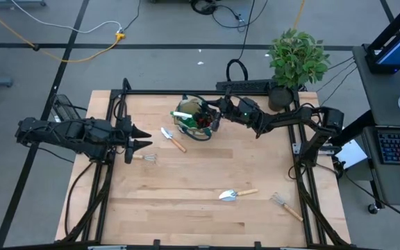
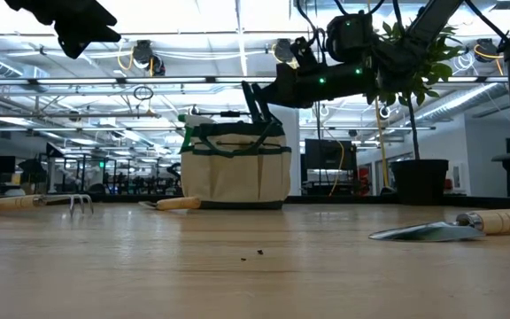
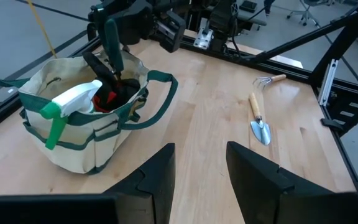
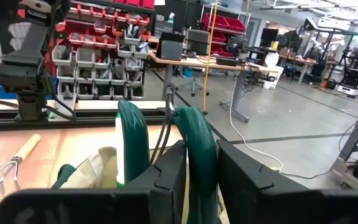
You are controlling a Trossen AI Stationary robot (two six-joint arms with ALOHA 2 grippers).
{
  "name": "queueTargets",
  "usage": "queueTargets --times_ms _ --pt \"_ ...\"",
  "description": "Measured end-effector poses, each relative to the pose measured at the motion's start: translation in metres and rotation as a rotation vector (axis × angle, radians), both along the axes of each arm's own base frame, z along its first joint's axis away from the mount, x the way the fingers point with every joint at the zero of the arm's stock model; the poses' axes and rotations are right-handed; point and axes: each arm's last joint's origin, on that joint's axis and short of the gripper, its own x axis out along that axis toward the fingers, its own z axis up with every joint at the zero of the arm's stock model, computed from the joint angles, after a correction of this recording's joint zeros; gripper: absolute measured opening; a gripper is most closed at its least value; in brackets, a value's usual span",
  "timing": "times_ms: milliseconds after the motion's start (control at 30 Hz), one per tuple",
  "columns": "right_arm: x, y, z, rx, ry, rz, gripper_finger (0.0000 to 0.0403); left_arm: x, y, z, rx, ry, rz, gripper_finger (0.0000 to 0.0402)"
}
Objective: Pick & Place Garden tools in Gardening bag
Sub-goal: Put the green shear scissors into the gardening bag, then put the brown hand rake into the gardening bag
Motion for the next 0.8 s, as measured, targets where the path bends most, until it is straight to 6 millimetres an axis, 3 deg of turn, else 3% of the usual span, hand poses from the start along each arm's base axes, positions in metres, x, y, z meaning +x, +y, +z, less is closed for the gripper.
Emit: queueTargets --times_ms 267,567,800 --pt "0.0 0.0 -0.001 0.002 0.006 0.001 0.008 0.0 0.0 0.0 -0.002 0.0 0.001 0.015" --pt "-0.01 0.004 0.006 0.015 0.144 0.007 0.0081 0.0 0.0 0.0 0.004 0.001 -0.001 0.015" --pt "-0.018 0.007 0.011 0.009 0.211 0.006 0.0138 0.0 0.0 0.0 0.008 0.005 -0.003 0.015"
